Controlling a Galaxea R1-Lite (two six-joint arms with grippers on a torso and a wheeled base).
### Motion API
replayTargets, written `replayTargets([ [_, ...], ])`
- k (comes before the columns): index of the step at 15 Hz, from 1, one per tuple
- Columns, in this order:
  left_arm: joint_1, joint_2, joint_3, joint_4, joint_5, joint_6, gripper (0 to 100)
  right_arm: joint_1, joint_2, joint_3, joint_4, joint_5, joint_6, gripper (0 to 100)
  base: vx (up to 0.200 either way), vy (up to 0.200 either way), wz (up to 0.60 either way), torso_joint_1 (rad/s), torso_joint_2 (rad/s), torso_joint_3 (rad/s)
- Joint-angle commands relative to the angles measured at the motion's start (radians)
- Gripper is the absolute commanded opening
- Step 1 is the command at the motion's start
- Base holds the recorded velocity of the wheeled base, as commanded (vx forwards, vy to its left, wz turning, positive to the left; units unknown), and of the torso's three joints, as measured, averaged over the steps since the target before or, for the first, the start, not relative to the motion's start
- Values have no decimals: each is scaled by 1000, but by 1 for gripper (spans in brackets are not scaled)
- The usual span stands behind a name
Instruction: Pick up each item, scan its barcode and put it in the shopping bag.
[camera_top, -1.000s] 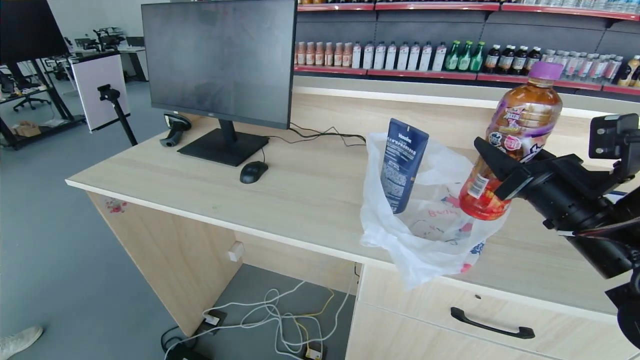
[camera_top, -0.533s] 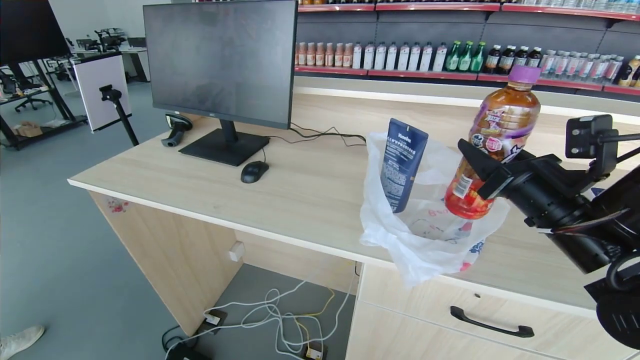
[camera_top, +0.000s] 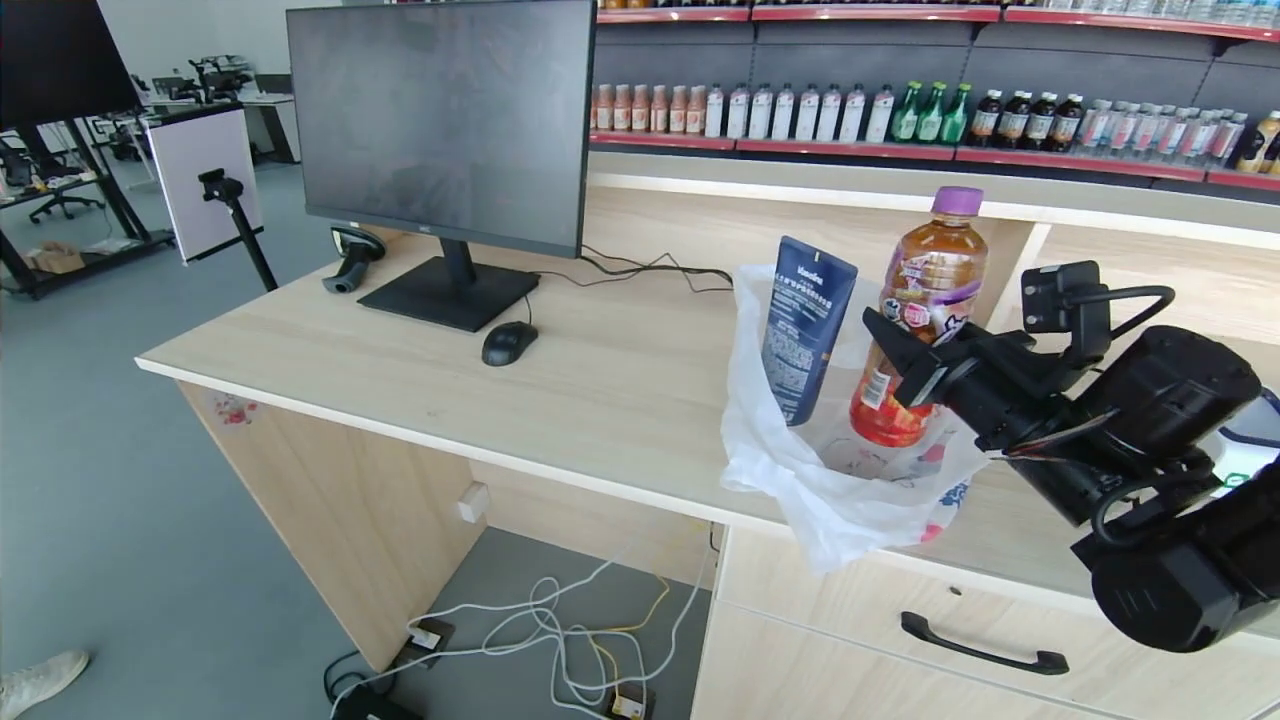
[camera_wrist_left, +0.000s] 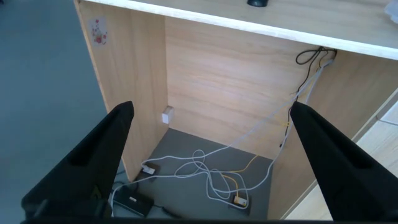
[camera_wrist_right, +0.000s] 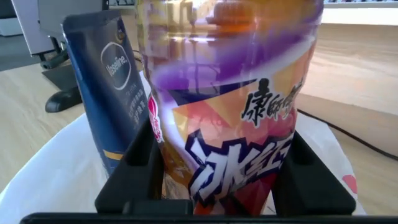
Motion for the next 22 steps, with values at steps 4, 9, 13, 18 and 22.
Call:
replayTargets([
  [4,0,0,0,-1,1,0,100,-7,83,-34,-2,0,0,0,0,0,0,0,0,0],
  [9,0,0,0,-1,-1,0,100,-10,100,-31,-2,-1,0,0,0,0,0,0,0,0],
  [13,0,0,0,-1,1,1,100,-10,102,-19,-2,-1,0,0,0,0,0,0,0,0],
  [18,0,0,0,-1,1,1,100,-10,85,15,-2,0,0,0,0,0,0,0,0,0],
  [22,0,0,0,-1,1,1,100,-6,69,44,-2,0,-2,0,0,0,0,0,0,0],
])
